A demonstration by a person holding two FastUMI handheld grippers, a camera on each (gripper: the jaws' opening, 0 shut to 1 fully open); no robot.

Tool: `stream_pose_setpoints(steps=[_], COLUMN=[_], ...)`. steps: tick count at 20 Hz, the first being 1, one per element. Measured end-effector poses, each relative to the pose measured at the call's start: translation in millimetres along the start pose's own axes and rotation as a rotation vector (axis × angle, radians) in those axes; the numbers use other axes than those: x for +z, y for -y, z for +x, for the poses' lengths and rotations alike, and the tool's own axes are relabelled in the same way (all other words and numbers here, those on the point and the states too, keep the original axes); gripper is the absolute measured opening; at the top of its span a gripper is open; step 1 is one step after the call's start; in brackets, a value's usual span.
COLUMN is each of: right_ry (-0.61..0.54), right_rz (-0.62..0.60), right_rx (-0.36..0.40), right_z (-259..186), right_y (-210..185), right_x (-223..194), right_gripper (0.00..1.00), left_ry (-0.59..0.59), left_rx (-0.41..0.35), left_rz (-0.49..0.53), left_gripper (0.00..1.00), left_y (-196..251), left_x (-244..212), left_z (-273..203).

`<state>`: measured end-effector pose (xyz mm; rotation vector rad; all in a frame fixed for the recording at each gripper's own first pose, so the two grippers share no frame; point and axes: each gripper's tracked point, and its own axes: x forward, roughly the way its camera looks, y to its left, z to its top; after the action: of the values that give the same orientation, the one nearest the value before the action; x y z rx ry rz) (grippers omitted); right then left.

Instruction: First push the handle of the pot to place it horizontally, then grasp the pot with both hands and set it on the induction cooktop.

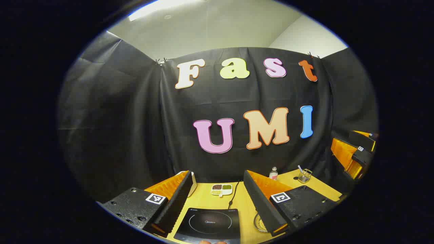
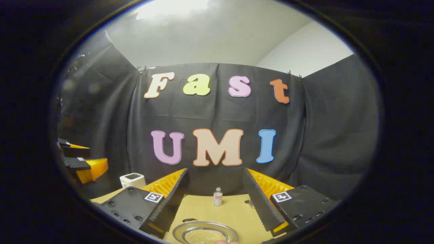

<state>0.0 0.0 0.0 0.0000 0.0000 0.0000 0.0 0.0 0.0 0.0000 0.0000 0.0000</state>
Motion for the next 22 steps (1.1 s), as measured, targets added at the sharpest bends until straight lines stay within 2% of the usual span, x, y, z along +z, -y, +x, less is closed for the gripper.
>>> stream_pose_setpoints(steps=[4, 5, 7, 9, 12, 22], right_ry=[0.014, 0.016, 0.018, 0.022, 0.028, 0.015], right_rz=[-0.001, 0.0, -0.001, -0.004, -0.002, 0.001], right_rx=[0.007, 0.005, 0.0, -0.001, 0.001, 0.029], right_z=[-0.8, -0.9, -1.8, -3.3, -2.6, -4.2], right_y=[1.3, 2.8, 7.5, 9.8, 13.5, 13.5], right_x=[4.2, 5.3, 6.5, 6.7, 9.2, 1.7], right_gripper=[0.99, 0.99, 0.99, 0.99, 0.99, 0.99], left_ry=[0.009, 0.018, 0.032, 0.041, 0.048, 0.047], left_rx=[0.002, -0.001, -0.003, -0.002, 0.002, 0.039], left_rz=[-0.005, -0.007, -0.011, -0.007, -0.003, -0.003], left_gripper=[0.95, 0.99, 0.99, 0.94, 0.99, 0.99], left_y=[8.6, 10.1, 14.3, 16.7, 18.8, 12.3], left_x=[2.3, 4.7, 8.5, 11.7, 13.4, 12.4], left_z=[0.7, 1.4, 1.8, 1.3, 0.4, -5.5])
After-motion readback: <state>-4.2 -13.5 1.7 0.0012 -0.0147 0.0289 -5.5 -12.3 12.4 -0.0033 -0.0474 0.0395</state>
